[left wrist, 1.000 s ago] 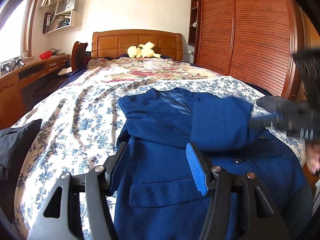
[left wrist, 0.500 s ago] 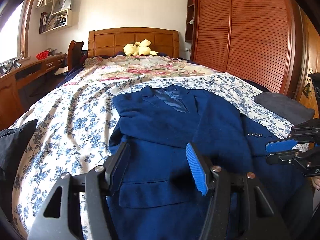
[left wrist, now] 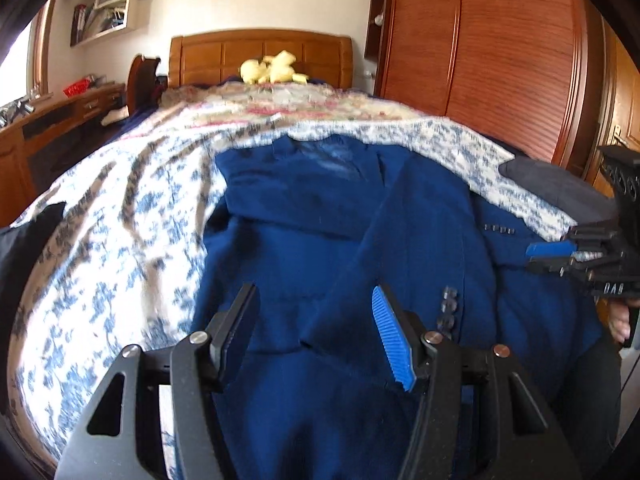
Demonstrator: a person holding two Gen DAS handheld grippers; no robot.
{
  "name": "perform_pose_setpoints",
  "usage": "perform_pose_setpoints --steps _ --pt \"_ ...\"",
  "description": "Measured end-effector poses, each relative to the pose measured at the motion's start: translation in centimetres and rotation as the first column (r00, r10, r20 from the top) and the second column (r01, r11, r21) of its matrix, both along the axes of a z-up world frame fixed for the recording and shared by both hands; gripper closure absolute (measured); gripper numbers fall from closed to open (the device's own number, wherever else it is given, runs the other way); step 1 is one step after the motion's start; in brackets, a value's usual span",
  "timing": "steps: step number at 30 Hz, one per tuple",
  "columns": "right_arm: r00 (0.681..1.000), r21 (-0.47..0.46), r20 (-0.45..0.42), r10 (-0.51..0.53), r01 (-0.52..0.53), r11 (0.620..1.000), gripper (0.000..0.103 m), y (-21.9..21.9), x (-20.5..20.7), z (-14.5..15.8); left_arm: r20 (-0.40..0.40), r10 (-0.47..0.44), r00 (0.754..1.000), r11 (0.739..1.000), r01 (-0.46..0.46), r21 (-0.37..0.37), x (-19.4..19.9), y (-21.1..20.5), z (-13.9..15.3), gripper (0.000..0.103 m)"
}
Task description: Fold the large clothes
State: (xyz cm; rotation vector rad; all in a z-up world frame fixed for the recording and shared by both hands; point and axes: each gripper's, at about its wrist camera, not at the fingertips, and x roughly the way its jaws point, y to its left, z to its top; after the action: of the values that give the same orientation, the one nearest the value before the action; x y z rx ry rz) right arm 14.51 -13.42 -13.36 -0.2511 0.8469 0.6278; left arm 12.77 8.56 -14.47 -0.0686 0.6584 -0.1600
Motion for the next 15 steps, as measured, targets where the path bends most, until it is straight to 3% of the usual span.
perform_pose_setpoints --steps 3,5,9,15 --pt "1.0 0.003 -0.003 -0.028 0.028 1.0 0.077 -1.3 0.1 -0.3 -0.041 -0.016 0.999 1.0 0.016 -0.006 0.2 -0.1 -0.8 0.046" --pt "0.999 -0.007 0.001 -0.043 0.043 0.999 0.076 -2.0 0.0 -0.6 -0.059 -0.026 0.998 1.0 0.025 -0.015 0.4 -0.2 -1.2 0.055" --pt "0.998 -0.021 0.012 -0.066 0.066 0.998 0.076 -2.8 0.2 -1.0 -0.083 -0.037 0.996 0.999 0.034 -0.029 0.6 -0.5 -1.8 0.062" --pt "0.996 -0.012 -0.014 -0.083 0.083 0.996 0.073 -3.1 0.3 -2.0 -0.111 -0.039 0.993 0.999 0.043 0.033 0.9 -1.5 -2.8 0.08"
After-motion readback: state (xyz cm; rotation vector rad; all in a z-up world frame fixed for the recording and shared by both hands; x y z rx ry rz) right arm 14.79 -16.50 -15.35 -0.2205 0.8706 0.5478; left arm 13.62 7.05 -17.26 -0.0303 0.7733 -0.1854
